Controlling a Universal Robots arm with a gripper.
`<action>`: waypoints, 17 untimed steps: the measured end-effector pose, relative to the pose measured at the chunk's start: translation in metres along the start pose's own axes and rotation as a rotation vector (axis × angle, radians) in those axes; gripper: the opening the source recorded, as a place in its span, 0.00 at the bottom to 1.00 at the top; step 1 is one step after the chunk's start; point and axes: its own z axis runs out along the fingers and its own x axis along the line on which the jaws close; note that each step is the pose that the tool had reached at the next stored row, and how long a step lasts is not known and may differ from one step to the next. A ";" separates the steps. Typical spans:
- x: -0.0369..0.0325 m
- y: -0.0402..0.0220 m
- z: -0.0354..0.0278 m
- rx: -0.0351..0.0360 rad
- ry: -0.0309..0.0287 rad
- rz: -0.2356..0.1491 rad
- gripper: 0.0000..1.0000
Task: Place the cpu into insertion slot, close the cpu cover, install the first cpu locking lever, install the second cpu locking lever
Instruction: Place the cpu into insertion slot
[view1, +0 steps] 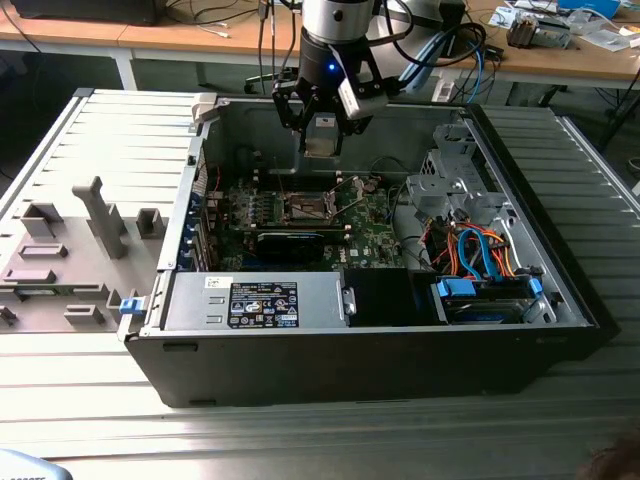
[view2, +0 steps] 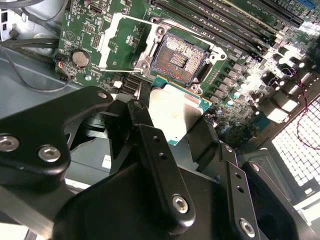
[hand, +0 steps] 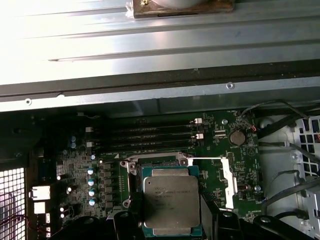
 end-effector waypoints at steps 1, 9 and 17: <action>0.0000 0.0000 0.0000 0.0000 -0.0002 0.002 0.55; 0.0000 0.0000 0.0001 -0.0006 -0.0029 0.031 0.55; 0.0000 0.0000 0.0002 -0.0011 -0.0050 0.054 0.55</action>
